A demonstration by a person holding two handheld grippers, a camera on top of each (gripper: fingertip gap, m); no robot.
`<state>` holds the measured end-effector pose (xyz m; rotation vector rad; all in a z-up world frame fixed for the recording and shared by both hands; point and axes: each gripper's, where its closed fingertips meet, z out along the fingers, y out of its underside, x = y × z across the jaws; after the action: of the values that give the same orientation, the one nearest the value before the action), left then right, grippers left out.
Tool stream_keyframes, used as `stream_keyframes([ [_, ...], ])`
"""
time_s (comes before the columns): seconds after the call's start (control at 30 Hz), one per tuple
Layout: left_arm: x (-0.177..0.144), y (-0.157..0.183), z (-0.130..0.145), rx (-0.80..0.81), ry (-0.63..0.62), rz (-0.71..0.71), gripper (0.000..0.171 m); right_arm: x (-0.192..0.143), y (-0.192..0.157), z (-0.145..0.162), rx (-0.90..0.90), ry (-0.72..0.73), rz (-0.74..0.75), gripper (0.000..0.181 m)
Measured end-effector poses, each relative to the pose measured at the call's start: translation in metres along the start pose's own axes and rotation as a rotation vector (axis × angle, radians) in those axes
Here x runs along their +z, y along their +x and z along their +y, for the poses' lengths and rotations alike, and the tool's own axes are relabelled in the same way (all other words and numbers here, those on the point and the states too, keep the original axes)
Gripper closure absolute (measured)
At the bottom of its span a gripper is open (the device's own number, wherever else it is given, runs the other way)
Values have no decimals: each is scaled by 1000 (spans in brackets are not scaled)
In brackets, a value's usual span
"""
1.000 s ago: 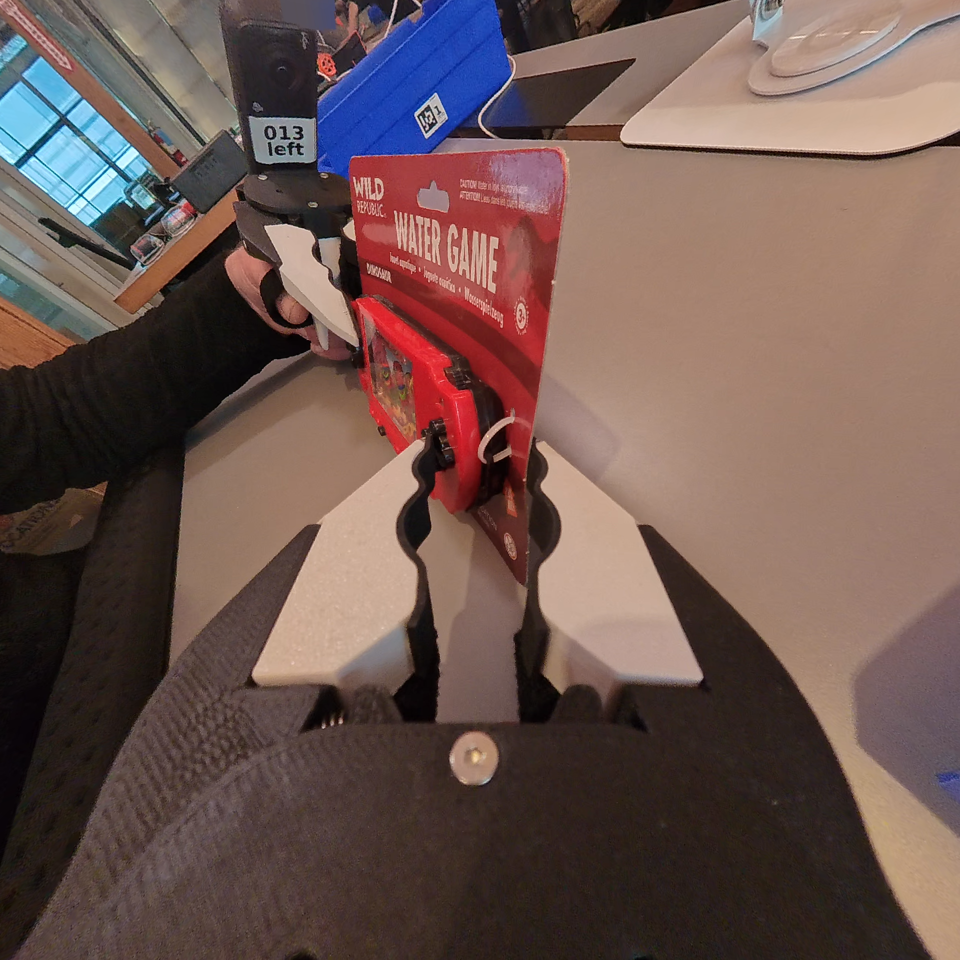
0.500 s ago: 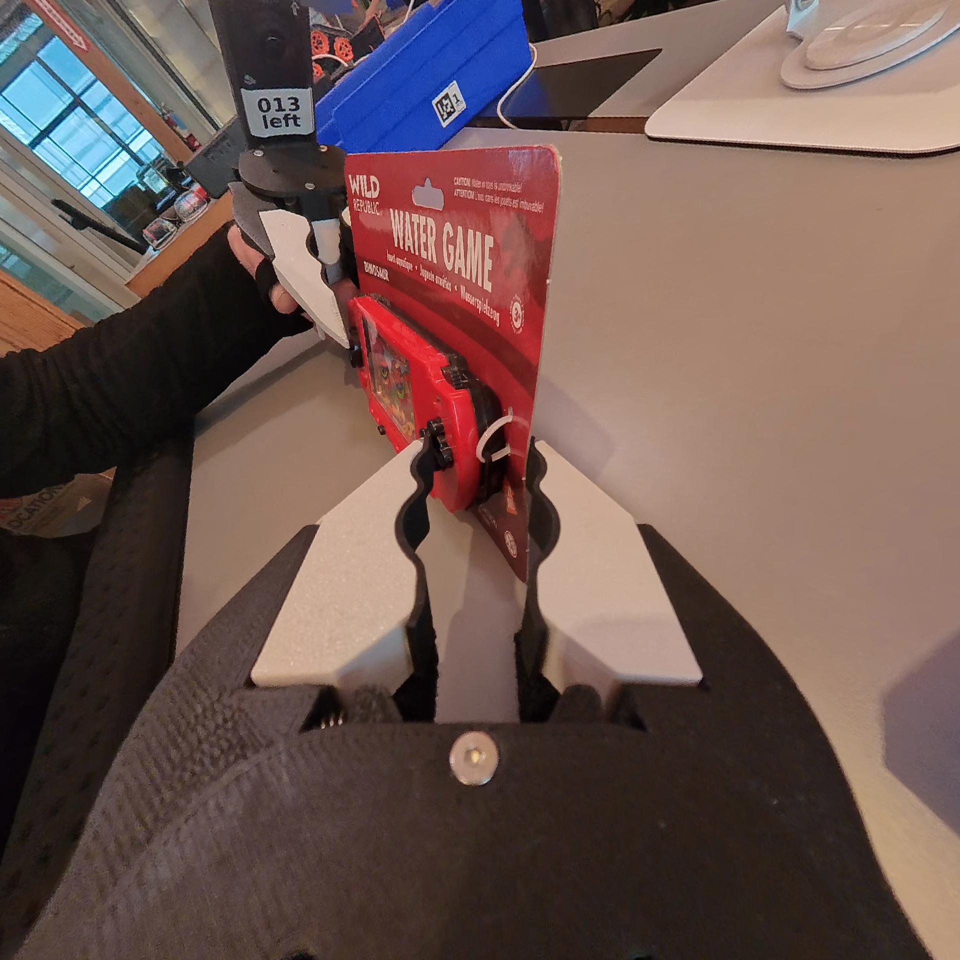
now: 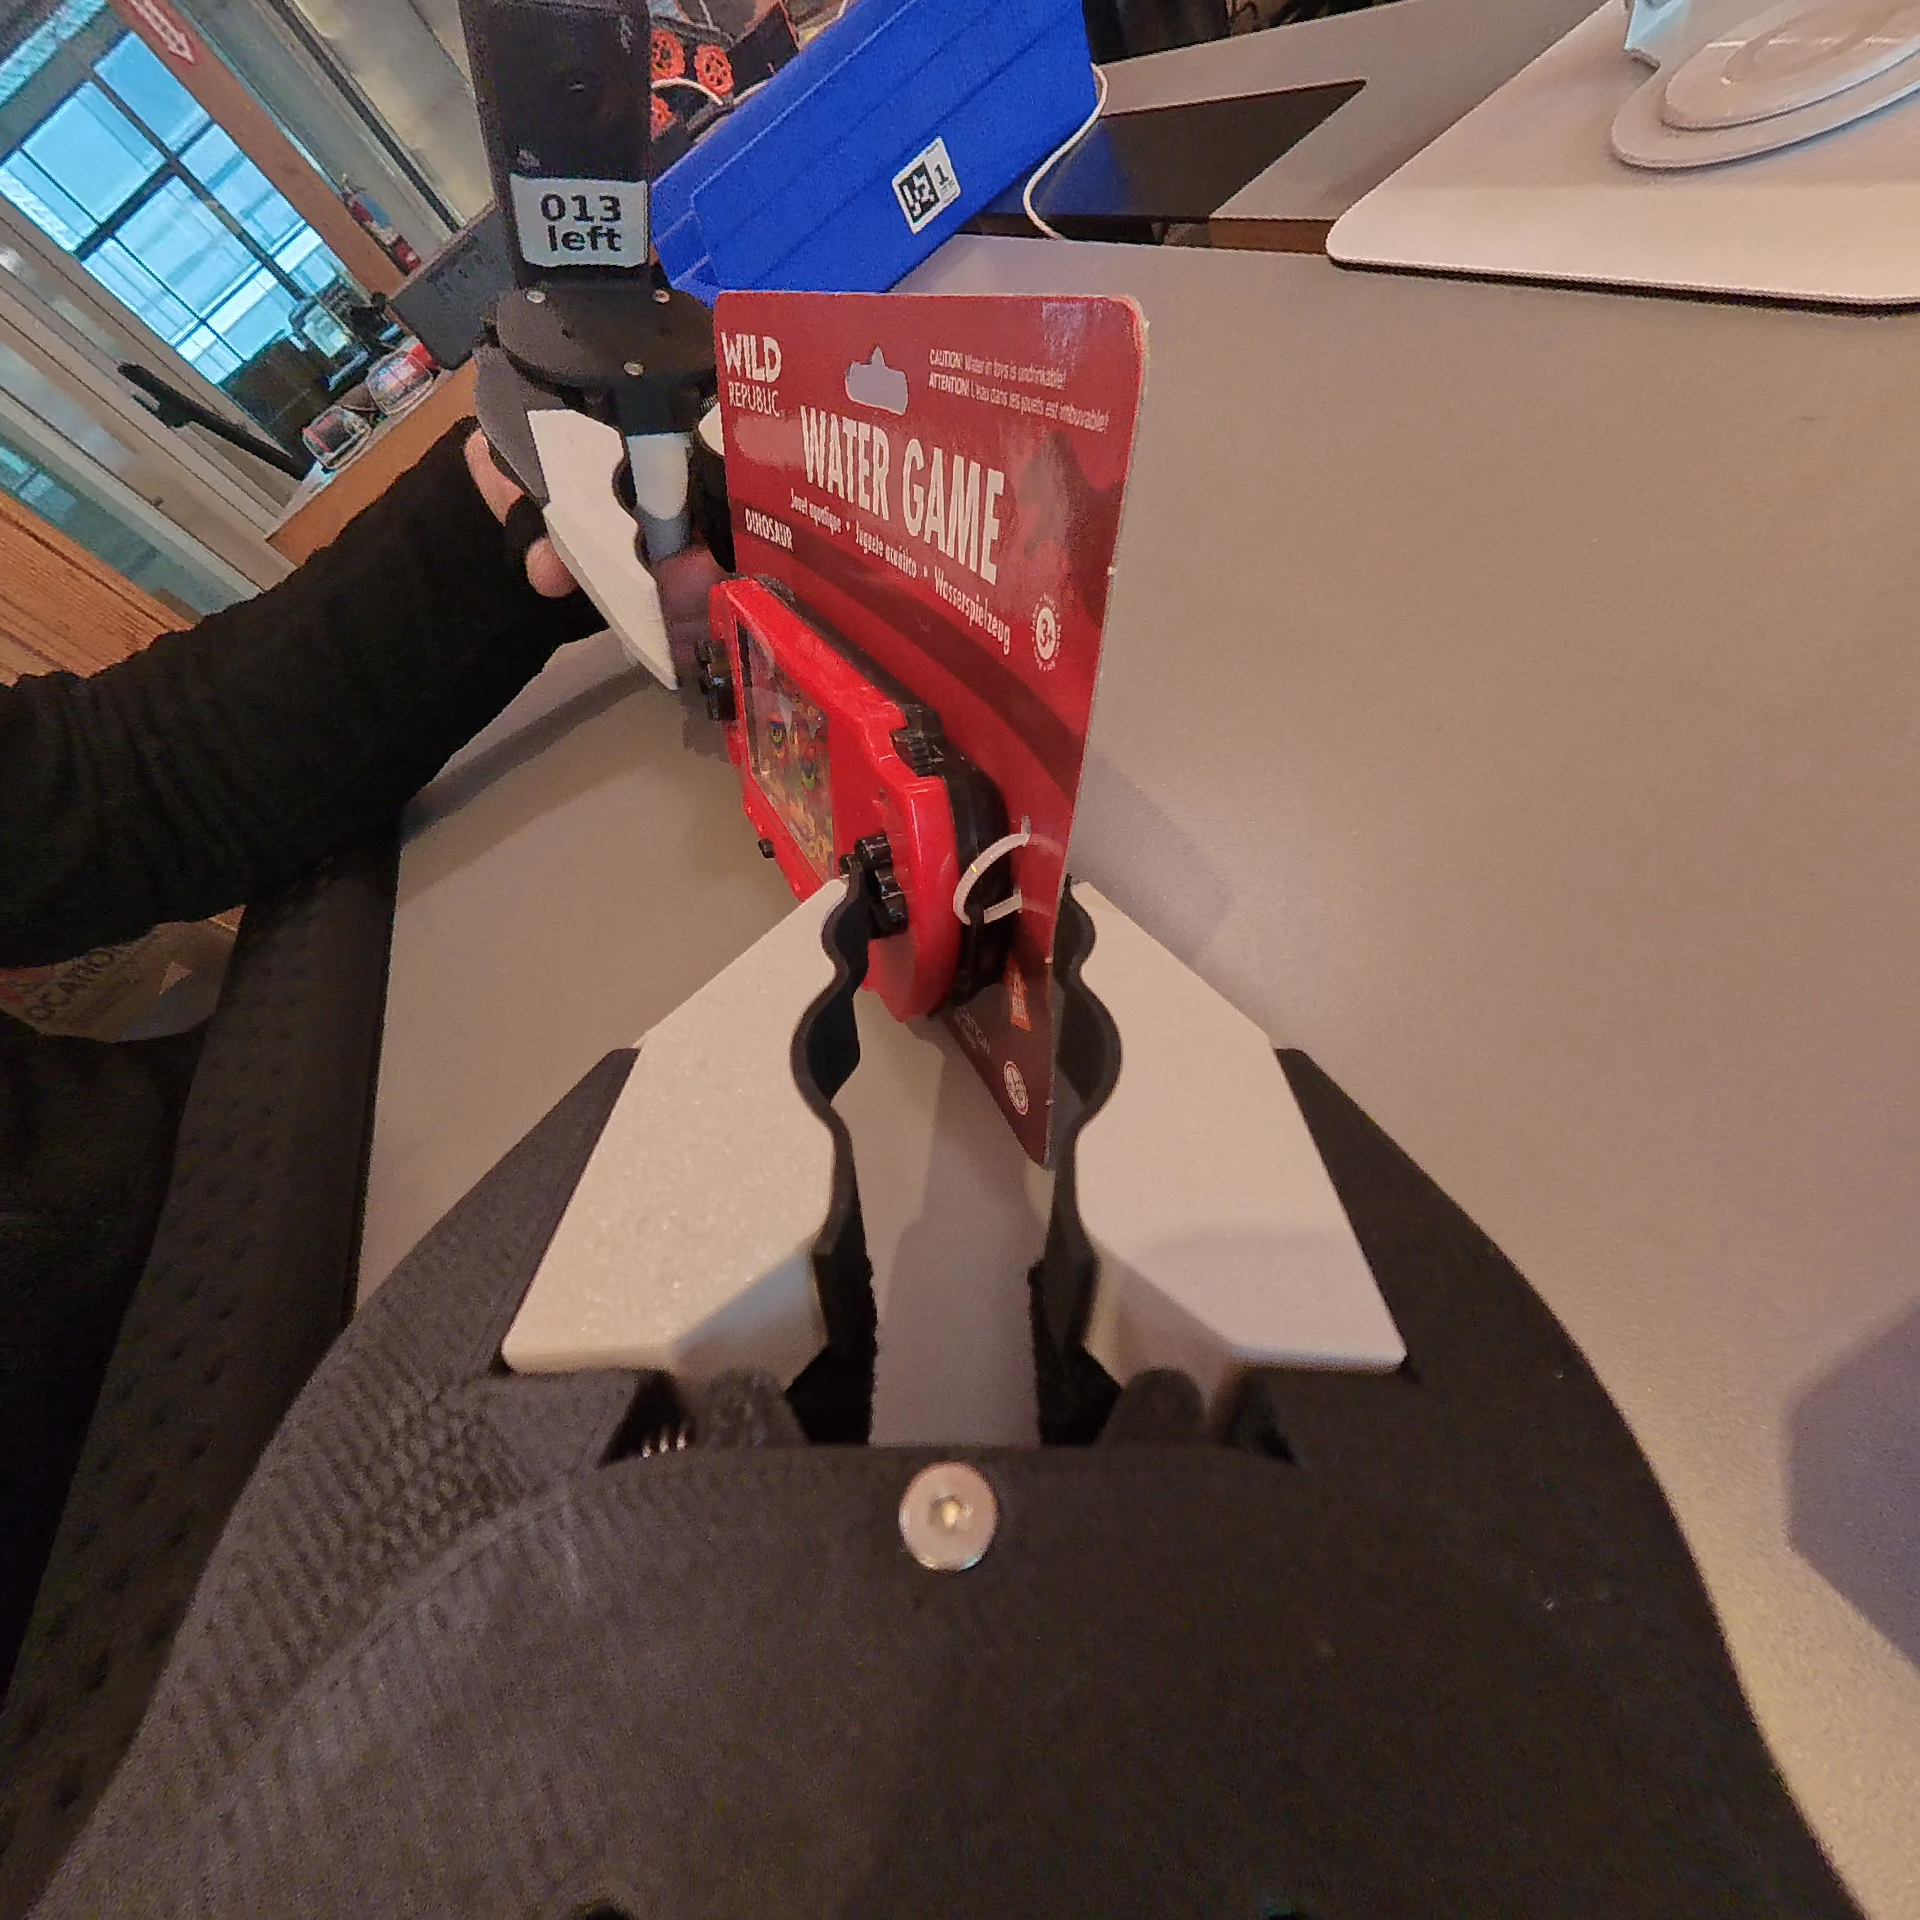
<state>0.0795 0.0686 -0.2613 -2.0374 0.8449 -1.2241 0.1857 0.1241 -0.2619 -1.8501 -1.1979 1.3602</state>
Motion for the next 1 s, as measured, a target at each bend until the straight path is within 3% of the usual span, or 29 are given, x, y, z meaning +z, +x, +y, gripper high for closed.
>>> stream_keyframes([
  [0.27,6,-3,1,-3,9,-19,141,0,0,1,-1,-3,-1,149],
  [1.0,7,-4,1,-22,17,-2,142,1,-1,7,-32,-44,6,145],
])
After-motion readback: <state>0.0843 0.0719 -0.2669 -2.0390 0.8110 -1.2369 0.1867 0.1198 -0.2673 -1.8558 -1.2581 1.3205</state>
